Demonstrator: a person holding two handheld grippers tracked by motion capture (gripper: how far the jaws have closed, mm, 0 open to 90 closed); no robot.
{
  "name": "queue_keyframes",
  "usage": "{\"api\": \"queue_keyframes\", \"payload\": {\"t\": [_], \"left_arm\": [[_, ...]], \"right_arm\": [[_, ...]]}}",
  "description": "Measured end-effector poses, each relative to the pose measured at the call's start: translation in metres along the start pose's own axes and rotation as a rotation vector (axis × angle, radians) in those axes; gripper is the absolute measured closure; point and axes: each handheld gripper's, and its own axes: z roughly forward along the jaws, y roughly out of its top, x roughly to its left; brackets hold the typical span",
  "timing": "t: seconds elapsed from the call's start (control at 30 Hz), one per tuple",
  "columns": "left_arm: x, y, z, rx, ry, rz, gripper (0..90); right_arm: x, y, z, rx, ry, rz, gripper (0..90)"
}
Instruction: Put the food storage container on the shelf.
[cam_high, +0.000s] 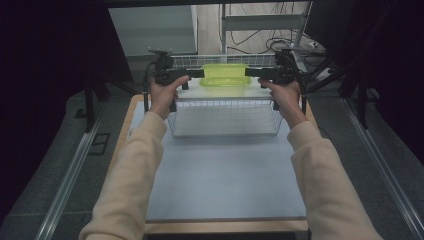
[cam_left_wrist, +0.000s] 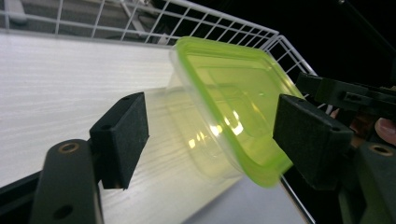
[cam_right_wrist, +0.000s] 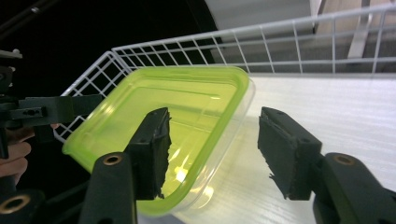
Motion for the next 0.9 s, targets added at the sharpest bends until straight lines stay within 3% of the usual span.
{"api": "queue_keyframes", "payload": {"t": [0.2, 0.37, 0.43, 0.53, 0.9], "left_arm": [[-0.011, -0.022, -0.026, -0.005, -0.018, 0.058, 24.8], [-0.017, -0.042, -0.042, 0.003, -0.027, 0.095, 24.8], [-0.021, -0.054, -0.049, 0.003, -0.036, 0.12, 24.8], [-0.026, -0.081, -0.063, 0.01, -0.032, 0.16, 24.6], [-0.026, -0.158, -0.086, 0.009, -0.09, 0.18, 25.2]], "right_arm": [[0.006, -0.013, -0.025, -0.019, 0.052, -0.053, 37.8], [0.01, -0.032, -0.046, -0.015, 0.058, -0.119, 35.4], [0.012, -0.037, -0.05, -0.012, 0.065, -0.122, 35.2], [0.015, -0.059, -0.064, -0.012, 0.109, -0.144, 34.7], [0.017, -0.114, -0.082, 0.006, 0.201, -0.16, 33.8]]}}
